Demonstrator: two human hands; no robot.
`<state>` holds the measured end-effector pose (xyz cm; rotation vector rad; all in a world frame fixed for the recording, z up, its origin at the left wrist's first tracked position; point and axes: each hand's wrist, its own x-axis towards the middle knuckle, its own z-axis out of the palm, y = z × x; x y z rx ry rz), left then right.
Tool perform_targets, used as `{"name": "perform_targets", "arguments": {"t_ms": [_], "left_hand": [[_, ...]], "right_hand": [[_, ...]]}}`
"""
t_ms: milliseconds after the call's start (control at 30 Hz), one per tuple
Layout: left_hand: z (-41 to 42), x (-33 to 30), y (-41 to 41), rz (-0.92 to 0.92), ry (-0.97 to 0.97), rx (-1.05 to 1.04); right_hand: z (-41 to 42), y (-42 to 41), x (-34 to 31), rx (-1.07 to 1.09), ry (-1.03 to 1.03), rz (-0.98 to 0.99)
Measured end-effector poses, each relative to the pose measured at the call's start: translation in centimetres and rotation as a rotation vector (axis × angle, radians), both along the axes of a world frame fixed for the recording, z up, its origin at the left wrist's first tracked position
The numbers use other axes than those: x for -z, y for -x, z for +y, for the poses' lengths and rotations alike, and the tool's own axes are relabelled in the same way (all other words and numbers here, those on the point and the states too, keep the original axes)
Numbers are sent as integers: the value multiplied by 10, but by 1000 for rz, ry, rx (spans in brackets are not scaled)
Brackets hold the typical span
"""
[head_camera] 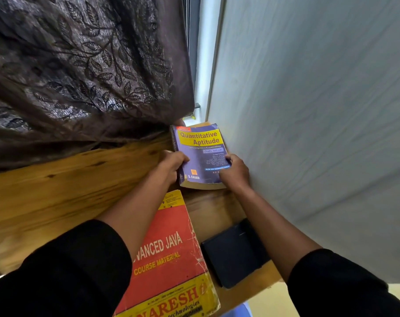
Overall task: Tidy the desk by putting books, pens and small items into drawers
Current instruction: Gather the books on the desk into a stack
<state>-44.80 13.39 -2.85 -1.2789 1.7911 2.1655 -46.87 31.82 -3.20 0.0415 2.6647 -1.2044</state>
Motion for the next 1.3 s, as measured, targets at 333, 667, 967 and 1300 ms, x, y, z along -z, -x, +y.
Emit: {"name": "perform_targets", "arguments": {"t_ms": [333, 667, 967, 1300], "left_hand": [[24, -26, -10, 113, 134, 104], [23, -75, -45, 252, -78, -23], [18, -76, -153, 410, -272, 17], [-7, -38, -270, 280, -166, -52]], "right_hand": [[0, -3, -14, 14, 54, -46], [33, -16, -55, 171, 410, -167], [51, -66, -73, -124, 721, -404], [20, -141, -32, -263, 493, -417]]}}
